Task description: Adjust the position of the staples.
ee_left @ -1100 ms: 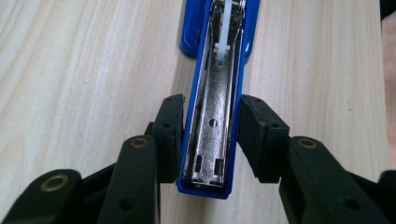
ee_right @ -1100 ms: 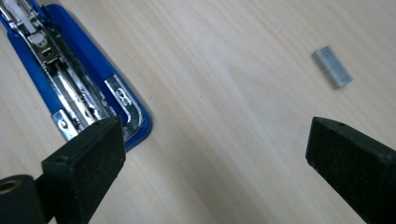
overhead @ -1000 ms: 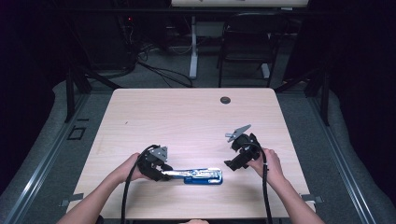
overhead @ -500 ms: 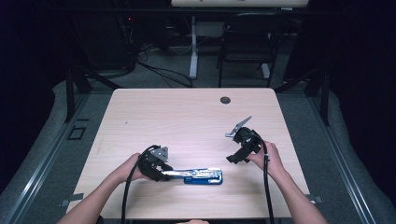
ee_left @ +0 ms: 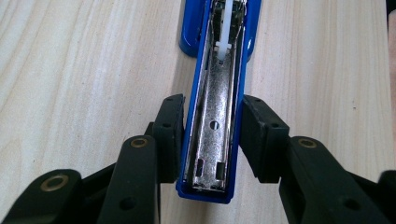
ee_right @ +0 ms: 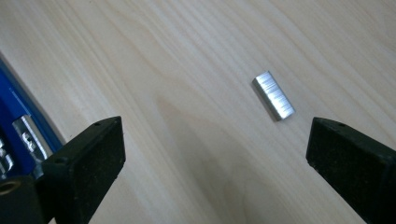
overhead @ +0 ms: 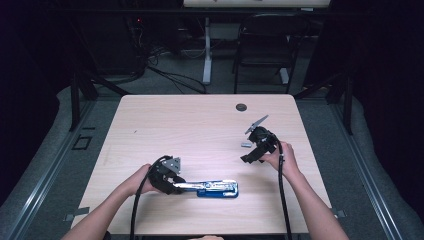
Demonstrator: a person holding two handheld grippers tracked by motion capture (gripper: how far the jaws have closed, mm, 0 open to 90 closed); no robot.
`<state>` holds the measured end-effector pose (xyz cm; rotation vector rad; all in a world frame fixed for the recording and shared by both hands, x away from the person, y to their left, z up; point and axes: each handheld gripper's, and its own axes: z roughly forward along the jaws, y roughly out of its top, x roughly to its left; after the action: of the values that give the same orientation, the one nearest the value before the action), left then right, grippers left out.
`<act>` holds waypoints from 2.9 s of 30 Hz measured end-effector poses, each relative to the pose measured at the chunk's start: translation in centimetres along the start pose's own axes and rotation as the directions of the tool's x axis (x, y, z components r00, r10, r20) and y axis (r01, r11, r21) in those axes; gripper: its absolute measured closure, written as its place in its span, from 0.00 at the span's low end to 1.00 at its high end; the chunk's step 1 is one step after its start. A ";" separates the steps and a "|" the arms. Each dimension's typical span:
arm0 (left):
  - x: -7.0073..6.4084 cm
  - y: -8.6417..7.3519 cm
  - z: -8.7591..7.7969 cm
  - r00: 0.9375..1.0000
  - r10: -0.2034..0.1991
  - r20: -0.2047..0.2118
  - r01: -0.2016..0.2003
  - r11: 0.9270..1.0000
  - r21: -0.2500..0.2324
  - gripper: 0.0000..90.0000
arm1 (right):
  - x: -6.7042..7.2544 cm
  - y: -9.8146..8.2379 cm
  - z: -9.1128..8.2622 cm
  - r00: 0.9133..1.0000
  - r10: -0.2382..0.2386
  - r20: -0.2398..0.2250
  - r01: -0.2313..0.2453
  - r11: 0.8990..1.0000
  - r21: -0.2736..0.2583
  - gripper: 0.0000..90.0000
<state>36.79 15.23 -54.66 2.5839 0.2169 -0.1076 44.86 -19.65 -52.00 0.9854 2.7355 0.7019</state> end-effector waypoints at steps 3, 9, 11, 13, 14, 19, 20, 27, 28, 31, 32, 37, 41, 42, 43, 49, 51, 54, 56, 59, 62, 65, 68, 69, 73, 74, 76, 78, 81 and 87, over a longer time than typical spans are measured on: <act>0.0 0.0 0.0 1.000 0.000 0.000 0.000 1.000 0.001 0.68 | -0.6 0.6 0.5 1.000 0.013 -0.001 -0.013 1.000 -0.015 0.06; 0.0 0.0 0.0 1.000 0.000 0.001 0.000 1.000 0.001 0.68 | -1.8 1.6 1.5 0.999 0.043 -0.005 -0.043 0.998 -0.042 0.24; 0.0 0.0 0.0 1.000 0.001 0.000 -0.001 1.000 0.001 0.68 | -2.2 1.7 2.1 0.998 0.061 -0.010 -0.061 0.997 -0.047 0.27; 0.0 0.0 0.0 1.000 0.001 -0.002 -0.001 1.000 0.003 0.68 | -2.5 1.8 2.6 0.997 0.071 0.006 -0.071 0.997 -0.041 0.34; 0.0 0.0 0.0 1.000 0.001 -0.002 -0.001 1.000 0.004 0.68 | -2.7 1.9 2.9 0.998 0.071 0.000 -0.071 0.997 -0.040 0.35; 0.0 0.0 0.0 1.000 0.004 -0.001 -0.004 1.000 0.004 0.69 | -2.9 1.9 3.9 0.995 0.097 0.037 -0.096 0.994 -0.046 0.52; 0.0 0.0 0.0 1.000 0.004 -0.002 -0.004 1.000 0.004 0.69 | -3.0 2.0 4.0 0.996 0.085 0.040 -0.084 0.996 -0.024 0.53; 0.0 0.1 0.0 1.000 0.006 0.014 -0.006 1.000 0.010 0.69 | -2.7 2.1 4.5 0.995 0.094 0.042 -0.093 0.995 -0.029 0.66; 0.0 0.1 0.0 1.000 0.006 0.014 -0.006 1.000 0.010 0.69 | -2.6 2.1 4.6 0.994 0.100 0.044 -0.098 0.995 -0.034 0.67; 0.0 0.1 0.0 1.000 0.007 0.011 -0.007 1.000 0.012 0.69 | -2.6 2.1 4.5 0.995 0.090 0.052 -0.089 0.996 -0.022 0.71; 0.0 0.0 0.1 1.000 0.005 -0.005 -0.005 1.000 0.003 0.69 | -2.6 2.2 4.5 0.994 0.090 0.057 -0.089 0.996 -0.017 0.72; 0.0 0.0 0.1 1.000 0.005 -0.004 -0.005 1.000 0.006 0.69 | -2.9 2.0 4.6 0.993 0.085 0.081 -0.085 0.996 -0.010 0.72; 0.0 0.0 0.1 1.000 0.006 0.002 -0.006 1.000 0.008 0.69 | -3.1 1.8 4.8 0.993 0.080 0.085 -0.081 0.997 0.004 0.76; 0.0 0.0 0.1 1.000 0.006 0.003 -0.006 1.000 0.008 0.69 | -3.0 1.7 4.9 0.992 0.095 0.086 -0.094 0.995 -0.012 0.77; 0.0 0.0 0.1 1.000 0.006 0.003 -0.006 1.000 0.008 0.69 | -2.9 1.6 5.1 0.990 0.114 0.086 -0.111 0.993 -0.035 0.79; 0.0 0.1 0.1 1.000 0.008 0.000 -0.008 1.000 0.009 0.69 | -2.7 1.7 5.0 0.993 0.078 0.088 -0.077 0.997 -0.013 0.87; 0.0 0.1 0.1 1.000 0.008 0.000 -0.008 1.000 0.009 0.69 | -2.7 1.7 4.9 0.992 0.085 0.093 -0.084 0.996 -0.016 0.87; 0.0 0.1 0.1 1.000 0.008 0.001 -0.008 1.000 0.009 0.69 | -2.6 1.7 4.5 0.991 0.091 0.094 -0.090 0.996 -0.022 0.87; 0.0 0.1 0.1 1.000 0.008 0.001 -0.008 1.000 0.009 0.69 | -2.5 1.8 4.2 0.992 0.099 0.082 -0.096 0.995 -0.029 0.87; 0.0 0.0 0.1 1.000 0.006 0.004 -0.006 1.000 0.010 0.69 | -1.9 1.7 3.7 0.990 0.127 0.067 -0.123 0.991 -0.060 0.87; 0.0 0.1 0.1 1.000 0.006 0.003 -0.006 1.000 0.010 0.69 | -1.3 1.6 2.6 0.993 0.091 0.073 -0.089 0.996 -0.031 0.87; 0.0 0.1 0.1 1.000 0.007 0.003 -0.007 1.000 0.011 0.69 | -0.7 1.4 1.5 0.994 0.085 0.065 -0.083 0.996 -0.024 0.87; 0.0 0.1 0.1 1.000 0.008 0.002 -0.009 1.000 0.012 0.69 | -0.1 1.2 0.5 0.995 0.088 0.055 -0.087 0.996 -0.028 0.87; 0.0 0.1 0.1 1.000 0.008 0.000 -0.008 1.000 0.012 0.69 | 0.1 1.1 0.2 0.995 0.086 0.051 -0.084 0.996 -0.032 0.87; 0.0 0.1 0.1 1.000 0.005 0.000 -0.005 1.000 0.011 0.69 | 0.8 1.0 -0.5 0.994 0.099 0.042 -0.097 0.994 -0.043 0.87; 0.0 0.1 0.1 1.000 0.004 0.001 -0.004 1.000 0.011 0.69 | 1.0 0.9 -0.6 0.995 0.091 0.041 -0.090 0.995 -0.033 0.87; 0.0 0.1 0.1 1.000 0.004 0.002 -0.004 1.000 0.011 0.69 | 1.3 0.7 -0.8 0.996 0.085 0.040 -0.084 0.996 -0.022 0.87; 0.0 0.1 0.1 1.000 0.003 0.001 -0.003 1.000 0.011 0.69 | 1.8 0.4 -1.0 0.996 0.078 0.037 -0.078 0.997 -0.014 0.87; 0.0 0.1 0.1 1.000 0.004 0.000 -0.004 1.000 0.012 0.69 | 2.6 -0.3 -1.4 0.997 0.076 0.026 -0.076 0.997 -0.003 0.87; 0.0 0.1 0.1 1.000 0.008 -0.004 -0.008 1.000 0.015 0.69 | 4.5 -2.0 -1.7 0.996 0.087 0.011 -0.087 0.996 0.013 0.87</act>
<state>36.77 15.06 -54.72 2.6001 0.2083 -0.1015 39.77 -18.83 -51.39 1.1137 2.7060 0.6910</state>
